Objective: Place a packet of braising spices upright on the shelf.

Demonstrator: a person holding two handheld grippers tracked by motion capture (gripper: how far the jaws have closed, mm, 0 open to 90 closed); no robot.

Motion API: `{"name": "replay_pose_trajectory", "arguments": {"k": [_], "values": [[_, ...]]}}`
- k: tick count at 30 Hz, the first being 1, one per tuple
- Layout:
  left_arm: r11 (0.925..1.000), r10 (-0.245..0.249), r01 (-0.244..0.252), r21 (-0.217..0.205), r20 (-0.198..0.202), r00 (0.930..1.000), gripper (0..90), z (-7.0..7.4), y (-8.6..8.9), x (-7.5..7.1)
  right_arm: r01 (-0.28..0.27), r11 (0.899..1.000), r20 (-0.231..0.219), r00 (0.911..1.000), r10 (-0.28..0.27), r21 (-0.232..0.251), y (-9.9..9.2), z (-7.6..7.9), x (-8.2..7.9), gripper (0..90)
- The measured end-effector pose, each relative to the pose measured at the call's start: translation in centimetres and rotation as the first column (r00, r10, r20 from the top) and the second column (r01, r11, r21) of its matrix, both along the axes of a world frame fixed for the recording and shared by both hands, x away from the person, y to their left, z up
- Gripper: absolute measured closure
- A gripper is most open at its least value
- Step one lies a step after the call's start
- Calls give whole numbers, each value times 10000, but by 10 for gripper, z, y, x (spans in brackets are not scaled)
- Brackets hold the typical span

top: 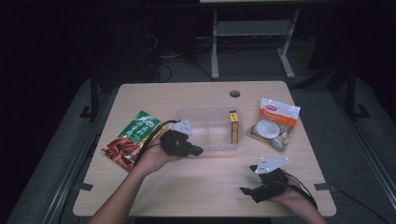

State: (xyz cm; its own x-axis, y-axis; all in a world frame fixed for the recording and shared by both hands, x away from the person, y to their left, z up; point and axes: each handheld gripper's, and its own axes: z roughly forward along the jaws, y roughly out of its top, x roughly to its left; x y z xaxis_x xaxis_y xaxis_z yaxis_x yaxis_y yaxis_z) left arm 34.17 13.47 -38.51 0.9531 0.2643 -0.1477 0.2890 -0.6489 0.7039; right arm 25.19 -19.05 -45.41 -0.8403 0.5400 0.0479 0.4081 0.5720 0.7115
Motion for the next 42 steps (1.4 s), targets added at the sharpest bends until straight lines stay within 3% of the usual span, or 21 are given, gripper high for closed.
{"name": "replay_pose_trajectory", "arguments": {"k": [5, 10, 13, 20, 24, 29, 32, 33, 34, 36, 40, 42], "values": [[9996, 219, -217, 184, -111, 9997, 896, -10, 20, -16, 71, 10000, 22, 10000, -71, -41, 0, 0, 1, 145], [9972, 745, -742, 122, -279, 9968, 897, -17, 44, -27, 77, 9999, -2, 10000, -77, -66, 0, -1, 1, 145], [9939, 1097, -1094, 153, -166, 9938, 897, -21, 59, -31, 77, 9999, -15, 10000, -77, -91, 1, -1, 1, 145], [9783, 2041, -2039, 366, 4, 9790, 888, -33, 95, -36, 129, 9998, -35, 9999, -129, -132, 1, -1, 1, 145], [9633, 2664, -2670, 282, 228, 9636, 863, -32, 116, -34, 184, 9997, -55, 9998, -185, -142, 2, -2, 2, 146], [9353, 3528, -3535, 174, 344, 9351, 817, -31, 141, -29, 180, 9998, -57, 9998, -181, -126, 2, -2, 2, 146], [9235, 3823, -3833, 141, 474, 9228, 795, -30, 155, -27, 198, 9997, -65, 9998, -199, -120, 1, -3, 2, 146], [9150, 4029, -4035, 41, 496, 9139, 788, -30, 160, -25, 191, 9997, -15, 9998, -191, -127, 1, -3, 3, 146], [9110, 4116, -4124, 52, 489, 9100, 776, -30, 163, -25, 191, 9997, -38, 9998, -191, -123, 1, -3, 3, 146], [8968, 4418, -4424, 6, 484, 8958, 735, -31, 172, -21, 231, 9997, -52, 9997, -231, -120, 1, -3, 4, 146], [8809, 4707, -4729, 192, 695, 8796, 666, -32, 184, -16, 322, 9994, -43, 9995, -322, -126, 0, -4, 4, 148], [8664, 4973, -4992, 130, 697, 8648, 668, -34, 188, -12, 323, 9994, -46, 9995, -323, -132, 0, -5, 5, 148]]}}
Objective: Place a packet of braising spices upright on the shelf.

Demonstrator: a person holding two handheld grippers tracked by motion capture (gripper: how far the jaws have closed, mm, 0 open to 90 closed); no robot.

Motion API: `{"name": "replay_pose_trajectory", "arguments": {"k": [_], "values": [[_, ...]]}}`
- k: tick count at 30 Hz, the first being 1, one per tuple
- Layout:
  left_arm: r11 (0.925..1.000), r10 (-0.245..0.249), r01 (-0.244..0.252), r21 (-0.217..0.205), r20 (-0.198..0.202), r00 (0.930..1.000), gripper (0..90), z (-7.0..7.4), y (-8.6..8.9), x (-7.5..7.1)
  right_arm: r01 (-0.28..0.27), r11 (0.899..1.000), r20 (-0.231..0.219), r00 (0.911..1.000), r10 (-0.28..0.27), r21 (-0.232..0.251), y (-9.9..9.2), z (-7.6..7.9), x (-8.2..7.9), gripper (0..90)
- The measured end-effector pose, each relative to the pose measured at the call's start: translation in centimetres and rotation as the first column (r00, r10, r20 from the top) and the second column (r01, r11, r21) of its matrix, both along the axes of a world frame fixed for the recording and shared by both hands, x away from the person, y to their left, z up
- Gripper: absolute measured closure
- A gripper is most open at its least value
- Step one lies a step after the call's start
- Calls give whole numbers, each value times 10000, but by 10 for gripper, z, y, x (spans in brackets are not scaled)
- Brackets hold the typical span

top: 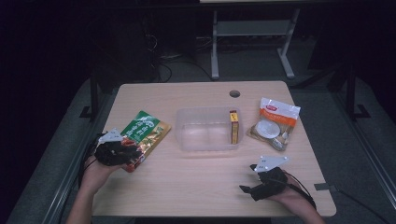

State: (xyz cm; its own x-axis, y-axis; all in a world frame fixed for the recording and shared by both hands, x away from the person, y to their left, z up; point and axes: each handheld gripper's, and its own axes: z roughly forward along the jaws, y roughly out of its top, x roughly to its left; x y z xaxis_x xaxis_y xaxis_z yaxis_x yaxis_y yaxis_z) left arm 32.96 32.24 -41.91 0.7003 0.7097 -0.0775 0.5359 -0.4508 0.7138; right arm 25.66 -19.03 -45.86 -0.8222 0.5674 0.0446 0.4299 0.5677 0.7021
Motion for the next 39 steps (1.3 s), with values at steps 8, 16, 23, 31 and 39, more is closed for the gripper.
{"name": "replay_pose_trajectory", "arguments": {"k": [8, 16, 23, 31, 39], "values": [[9964, 798, -799, 276, 60, 9968, 868, -4, 16, 26, 14, 10000, -41, 10000, -14, -14, 0, -1, 0, 148], [9936, 1133, -1132, -38, 206, 9933, 898, -7, 9, 67, 228, 9997, -157, 9996, -228, -9, -2, -3, 2, 148], [9935, 1134, -1134, -99, 60, 9935, 898, -19, -9, 103, 475, 9989, -224, 9986, -475, -16, -2, -4, 3, 148], [9891, 1467, -1466, 108, -28, 9892, 898, -30, -19, 134, 474, 9988, -279, 9985, -476, -86, -1, -5, 3, 148], [9854, 1691, -1688, 217, -122, 9855, 898, -39, -32, 151, 482, 9988, -243, 9985, -481, 32, -4, -5, 3, 148]]}}
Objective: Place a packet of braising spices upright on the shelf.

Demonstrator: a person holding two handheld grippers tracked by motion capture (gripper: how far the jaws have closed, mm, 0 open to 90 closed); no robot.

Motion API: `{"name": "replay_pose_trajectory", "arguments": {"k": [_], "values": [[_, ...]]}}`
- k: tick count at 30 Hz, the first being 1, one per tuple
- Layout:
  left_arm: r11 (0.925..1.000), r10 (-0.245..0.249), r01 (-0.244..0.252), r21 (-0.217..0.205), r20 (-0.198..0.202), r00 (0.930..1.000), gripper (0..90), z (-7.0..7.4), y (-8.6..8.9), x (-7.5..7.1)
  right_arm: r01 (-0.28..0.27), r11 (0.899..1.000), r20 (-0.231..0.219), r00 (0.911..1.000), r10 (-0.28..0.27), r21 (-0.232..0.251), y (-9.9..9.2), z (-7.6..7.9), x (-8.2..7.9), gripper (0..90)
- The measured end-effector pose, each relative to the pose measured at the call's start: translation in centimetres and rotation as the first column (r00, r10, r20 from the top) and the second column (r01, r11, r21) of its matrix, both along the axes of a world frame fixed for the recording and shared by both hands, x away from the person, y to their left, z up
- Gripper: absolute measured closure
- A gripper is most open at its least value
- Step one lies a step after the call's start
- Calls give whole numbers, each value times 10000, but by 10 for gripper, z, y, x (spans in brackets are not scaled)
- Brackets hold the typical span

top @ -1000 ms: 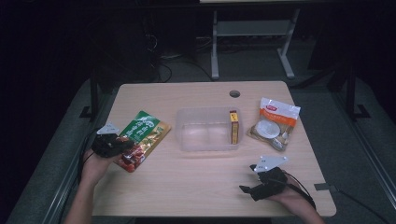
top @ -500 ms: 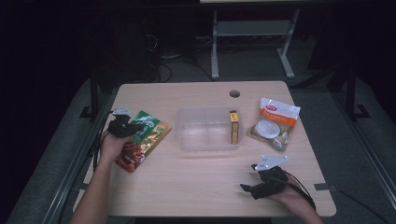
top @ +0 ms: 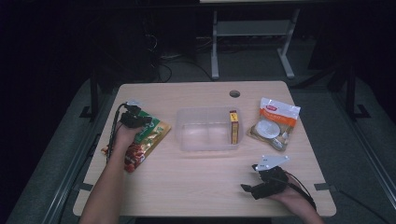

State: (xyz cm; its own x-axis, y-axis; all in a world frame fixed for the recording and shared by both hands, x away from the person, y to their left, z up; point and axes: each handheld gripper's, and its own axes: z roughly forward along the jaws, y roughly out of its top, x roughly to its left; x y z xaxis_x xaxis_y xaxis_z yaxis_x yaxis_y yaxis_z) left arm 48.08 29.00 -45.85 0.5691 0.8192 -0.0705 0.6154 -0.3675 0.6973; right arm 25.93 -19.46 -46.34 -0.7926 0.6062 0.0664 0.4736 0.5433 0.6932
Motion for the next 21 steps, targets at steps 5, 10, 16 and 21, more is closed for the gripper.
{"name": "replay_pose_trajectory", "arguments": {"k": [5, 10, 16, 21], "values": [[9997, 157, -158, -170, -14, 9999, 899, -7, -2, 3, 17, 10000, -9, 10000, -17, 23, -1, 0, -1, 148], [10000, -1, 1, 29, -224, 9997, 899, -6, -10, 8, 23, 10000, -10, 10000, -23, 51, -1, 1, -1, 148], [9992, -77, 88, 391, -282, 9996, 899, -5, -17, 9, 37, 10000, -22, 10000, -37, 57, -2, 1, -1, 148], [9992, -355, 364, 173, -497, 9981, 900, -5, -17, 6, 30, 10000, 14, 10000, -31, 54, -2, 1, -2, 148]]}}
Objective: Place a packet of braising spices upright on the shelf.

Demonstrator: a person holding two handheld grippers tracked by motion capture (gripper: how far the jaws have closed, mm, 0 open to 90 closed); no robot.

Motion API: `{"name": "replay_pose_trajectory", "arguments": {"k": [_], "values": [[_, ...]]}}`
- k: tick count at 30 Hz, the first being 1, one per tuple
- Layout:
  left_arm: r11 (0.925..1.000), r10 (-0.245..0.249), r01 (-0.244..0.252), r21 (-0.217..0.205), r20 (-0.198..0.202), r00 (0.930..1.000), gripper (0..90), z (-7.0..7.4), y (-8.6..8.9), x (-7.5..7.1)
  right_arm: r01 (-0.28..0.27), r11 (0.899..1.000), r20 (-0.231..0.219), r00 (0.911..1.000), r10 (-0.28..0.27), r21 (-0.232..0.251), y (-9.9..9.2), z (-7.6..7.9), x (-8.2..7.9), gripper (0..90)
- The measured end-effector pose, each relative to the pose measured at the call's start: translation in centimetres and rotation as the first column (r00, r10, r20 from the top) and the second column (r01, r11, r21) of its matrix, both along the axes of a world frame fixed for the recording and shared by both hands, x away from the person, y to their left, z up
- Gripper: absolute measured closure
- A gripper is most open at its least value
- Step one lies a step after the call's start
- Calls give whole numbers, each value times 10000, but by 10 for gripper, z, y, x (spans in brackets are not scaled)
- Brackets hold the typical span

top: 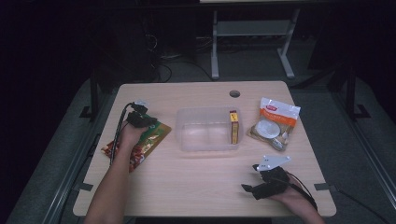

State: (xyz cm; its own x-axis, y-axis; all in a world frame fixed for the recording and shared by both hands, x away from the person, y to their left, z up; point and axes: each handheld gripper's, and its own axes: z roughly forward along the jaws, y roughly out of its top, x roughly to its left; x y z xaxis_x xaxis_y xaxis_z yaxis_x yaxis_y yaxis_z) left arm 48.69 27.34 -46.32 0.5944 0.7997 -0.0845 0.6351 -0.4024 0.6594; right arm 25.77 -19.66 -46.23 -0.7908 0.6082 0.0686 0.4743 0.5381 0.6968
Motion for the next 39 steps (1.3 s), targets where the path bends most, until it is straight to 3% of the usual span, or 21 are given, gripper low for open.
{"name": "replay_pose_trajectory", "arguments": {"k": [9, 22, 23, 25, 30, 32, 35, 39], "values": [[9981, -543, 541, -301, -49, 9985, 900, -2, -6, -17, -49, 10000, 27, 10000, 50, -79, 2, 0, 0, 148], [9867, -1608, 1601, -268, -226, 9867, 900, 0, -22, -54, -52, 9999, 112, 9999, 53, -100, 3, 2, -1, 148], [9868, -1576, 1566, -420, -218, 9873, 900, -1, -23, -57, -58, 9999, 115, 9999, 59, -105, 3, 2, -1, 149], [9811, -1918, 1913, -273, -159, 9813, 900, 0, -23, -64, -64, 9999, 117, 9999, 66, -116, 3, 2, -1, 149], [9733, -2276, 2267, -350, -228, 9735, 900, 0, -25, -79, -139, 9998, 138, 9998, 141, -172, 3, 3, -1, 149], [9665, -2558, 2553, -249, -207, 9665, 900, 0, -25, -86, -159, 9997, 186, 9997, 162, -166, 4, 3, -1, 148], [9624, -2698, 2691, -361, -165, 9628, 900, 0, -28, -97, -182, 9997, 179, 9997, 185, -188, 4, 4, -1, 149], [9518, -3065, 3062, -204, -152, 9517, 900, 1, -29, -112, -209, 9996, 165, 9996, 212, -198, 4, 3, -1, 148]]}}
